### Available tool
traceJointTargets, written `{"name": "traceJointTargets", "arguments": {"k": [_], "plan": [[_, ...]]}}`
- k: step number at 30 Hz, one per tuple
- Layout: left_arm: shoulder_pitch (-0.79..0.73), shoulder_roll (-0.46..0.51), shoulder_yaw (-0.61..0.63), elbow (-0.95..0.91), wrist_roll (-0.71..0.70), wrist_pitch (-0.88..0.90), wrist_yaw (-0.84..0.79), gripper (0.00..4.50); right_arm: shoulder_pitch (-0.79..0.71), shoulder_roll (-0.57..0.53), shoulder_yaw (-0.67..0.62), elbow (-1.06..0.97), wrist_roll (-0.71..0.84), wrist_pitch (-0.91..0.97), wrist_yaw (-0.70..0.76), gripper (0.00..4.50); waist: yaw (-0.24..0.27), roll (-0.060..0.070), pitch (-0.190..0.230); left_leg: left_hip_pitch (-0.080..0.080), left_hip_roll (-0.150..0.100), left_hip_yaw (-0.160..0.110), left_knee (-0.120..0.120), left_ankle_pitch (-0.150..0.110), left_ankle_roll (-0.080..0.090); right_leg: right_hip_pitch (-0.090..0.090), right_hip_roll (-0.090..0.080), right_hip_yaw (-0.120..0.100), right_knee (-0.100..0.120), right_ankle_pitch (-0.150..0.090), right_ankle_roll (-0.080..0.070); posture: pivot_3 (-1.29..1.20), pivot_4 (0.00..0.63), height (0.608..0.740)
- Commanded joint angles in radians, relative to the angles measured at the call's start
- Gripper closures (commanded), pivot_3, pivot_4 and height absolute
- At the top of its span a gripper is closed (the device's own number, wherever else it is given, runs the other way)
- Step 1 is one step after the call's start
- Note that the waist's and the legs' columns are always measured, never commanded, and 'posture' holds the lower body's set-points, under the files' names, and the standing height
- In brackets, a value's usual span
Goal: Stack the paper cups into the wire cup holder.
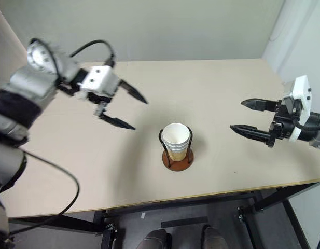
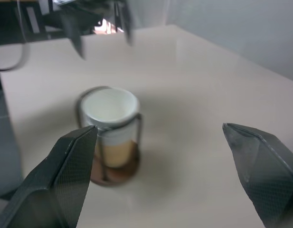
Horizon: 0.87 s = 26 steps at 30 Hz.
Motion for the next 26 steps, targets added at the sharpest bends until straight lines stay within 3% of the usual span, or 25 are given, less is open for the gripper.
{"name": "traceJointTargets", "arguments": {"k": [1, 2, 5, 8, 15, 20, 26], "plan": [[0.134, 0.113, 0.237, -0.146, -0.038, 0.194, 0.025, 0.04, -0.097, 0.016, 0.059, 0.097, -0.072, -0.066, 0.082, 0.00, -0.001, 0.000, 0.000, 0.000, 0.000, 0.000, 0.000, 0.000, 0.000, -0.001, 0.000, 0.001, 0.000, -0.001, -0.001, 0.00, 0.150, 0.740], [0.181, 0.136, 0.292, -0.194, -0.047, 0.245, 0.044, 0.04, -0.117, 0.021, 0.073, 0.125, -0.090, -0.074, 0.096, 0.00, 0.002, 0.000, 0.000, 0.000, 0.000, -0.001, 0.000, 0.000, 0.000, -0.002, 0.000, 0.001, 0.002, -0.002, -0.004, 0.00, 0.150, 0.740], [0.419, 0.240, 0.570, -0.381, -0.255, 0.492, 0.214, 0.04, -0.212, 0.074, 0.159, 0.229, -0.161, -0.088, 0.122, 0.00, 0.008, 0.000, -0.001, 0.000, -0.001, -0.005, -0.001, 0.000, -0.001, -0.002, -0.002, 0.001, 0.006, -0.007, -0.012, 0.00, 0.150, 0.740], [0.663, 0.285, 0.784, -0.502, -0.283, 0.556, 0.325, 0.04, -0.256, 0.114, 0.192, 0.280, -0.191, -0.110, 0.166, 0.00, 0.011, 0.000, -0.001, 0.001, -0.001, -0.005, -0.002, 0.001, -0.003, -0.003, -0.002, 0.000, 0.010, -0.011, -0.018, 0.00, 0.150, 0.740], [1.224, 0.224, 1.307, -0.851, -0.270, 0.738, 0.523, 0.04, -0.379, 0.219, 0.251, 0.490, -0.307, -0.170, 0.181, 0.00, -0.004, -0.002, -0.001, 0.014, 0.000, -0.004, -0.014, 0.005, -0.010, 0.001, -0.003, 0.000, 0.017, -0.016, -0.031, 0.00, 0.150, 0.740], [1.316, 0.163, 1.431, -0.940, -0.264, 0.815, 0.576, 0.04, -0.440, 0.239, 0.277, 0.602, -0.377, -0.222, 0.246, 0.00, -0.004, -0.002, -0.001, 0.020, 0.001, -0.007, -0.017, 0.002, -0.006, 0.000, -0.003, -0.001, 0.030, -0.019, -0.038, 0.00, 0.150, 0.740], [1.282, 0.107, 1.410, -0.962, -0.267, 0.843, 0.582, 0.04, -0.533, 0.220, 0.289, 0.745, -0.455, -0.266, 0.309, 0.00, -0.007, -0.002, -0.001, 0.027, 0.001, -0.009, -0.033, 0.013, -0.014, 0.000, -0.003, 0.000, 0.030, -0.013, -0.048, 0.00, 0.150, 0.740]]}}
